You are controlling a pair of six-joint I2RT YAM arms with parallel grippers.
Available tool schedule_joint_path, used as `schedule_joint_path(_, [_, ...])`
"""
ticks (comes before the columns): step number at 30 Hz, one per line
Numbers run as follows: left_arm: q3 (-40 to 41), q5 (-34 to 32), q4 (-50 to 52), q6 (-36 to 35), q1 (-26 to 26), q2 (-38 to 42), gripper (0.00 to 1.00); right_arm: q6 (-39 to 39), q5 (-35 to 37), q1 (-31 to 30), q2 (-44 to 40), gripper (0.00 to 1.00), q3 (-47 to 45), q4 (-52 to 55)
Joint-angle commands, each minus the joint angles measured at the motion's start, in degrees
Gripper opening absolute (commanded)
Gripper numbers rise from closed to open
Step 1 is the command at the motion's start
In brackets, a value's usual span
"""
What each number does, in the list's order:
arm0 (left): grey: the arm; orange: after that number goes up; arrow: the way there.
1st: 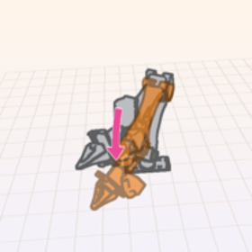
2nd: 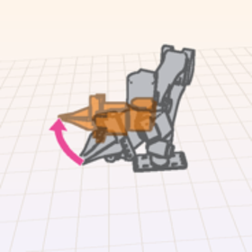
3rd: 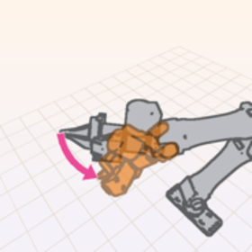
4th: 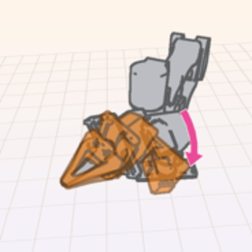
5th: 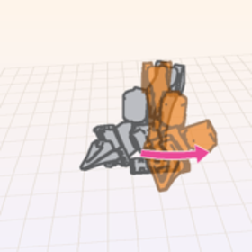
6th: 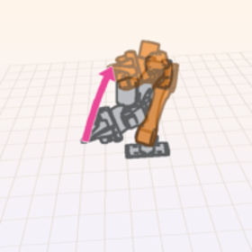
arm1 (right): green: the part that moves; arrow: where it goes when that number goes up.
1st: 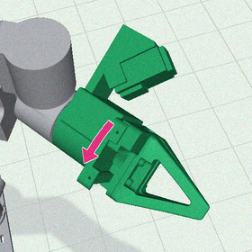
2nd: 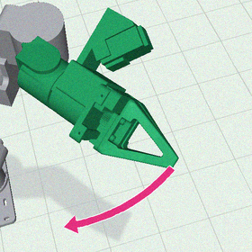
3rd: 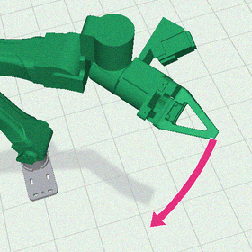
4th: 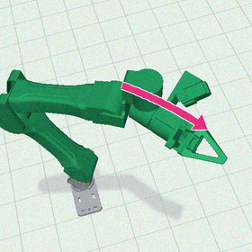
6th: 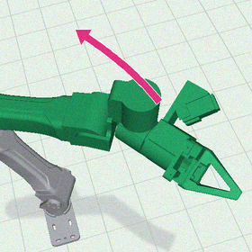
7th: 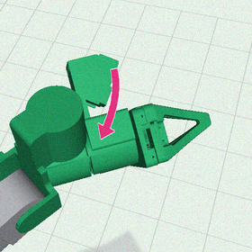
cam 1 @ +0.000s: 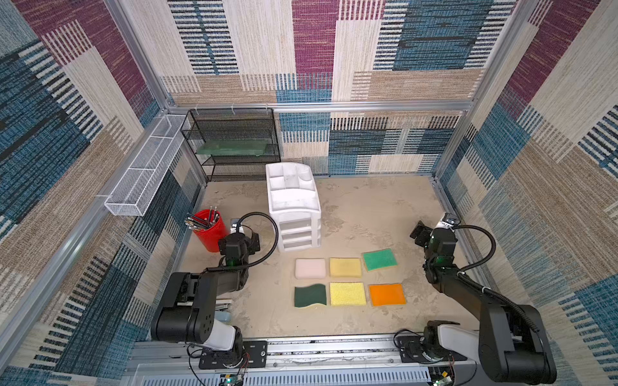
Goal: Take the sponge out of the drawer
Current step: Reset both arms
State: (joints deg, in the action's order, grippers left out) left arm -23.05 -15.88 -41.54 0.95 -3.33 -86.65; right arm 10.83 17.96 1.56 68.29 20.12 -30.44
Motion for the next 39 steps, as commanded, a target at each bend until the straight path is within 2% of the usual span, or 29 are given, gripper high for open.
schedule_joint_path(1, [-0.6,4.4,-4.5,-1.7,0.7,-0.4,1.00,-5.9,-0.3,-1.6,0.6,0.95,-2.1,-12.9])
schedule_joint_path(6, [-3.1,9.1,1.3,0.4,3.5,-0.2,1.00,-8.9,-1.1,-3.5,4.7,0.95,-5.3,-21.4])
schedule_joint_path(11, [-3.1,9.8,0.9,0.5,3.9,-0.4,1.00,-10.7,-0.6,-5.8,6.1,0.95,-5.4,-24.1])
schedule_joint_path(14, [-3.2,9.9,1.2,0.5,3.9,-0.4,1.00,-12.0,-4.0,-5.8,12.9,0.95,-8.8,-37.2])
schedule_joint_path(16, [-3.2,9.8,1.2,0.5,3.9,-0.3,1.00,-10.6,-5.7,-4.6,14.2,0.95,-6.3,-32.5])
schedule_joint_path(18, [-3.2,9.9,1.1,0.5,3.9,-0.4,1.00,-11.1,-6.4,-4.4,15.8,0.95,-6.0,-34.0])
schedule_joint_path(21, [-3.2,9.9,1.2,0.5,3.9,-0.3,1.00,-10.6,-8.7,-3.2,16.0,0.95,-4.2,-30.5])
schedule_joint_path(23, [-3.2,9.9,1.2,0.5,3.9,-0.3,1.00,-9.2,-12.5,-1.0,16.6,0.95,-2.4,-27.7])
schedule_joint_path(39, [-3.1,9.7,1.1,0.4,3.9,-0.3,1.00,-9.2,-12.1,-1.1,16.2,0.95,-2.8,-28.1])
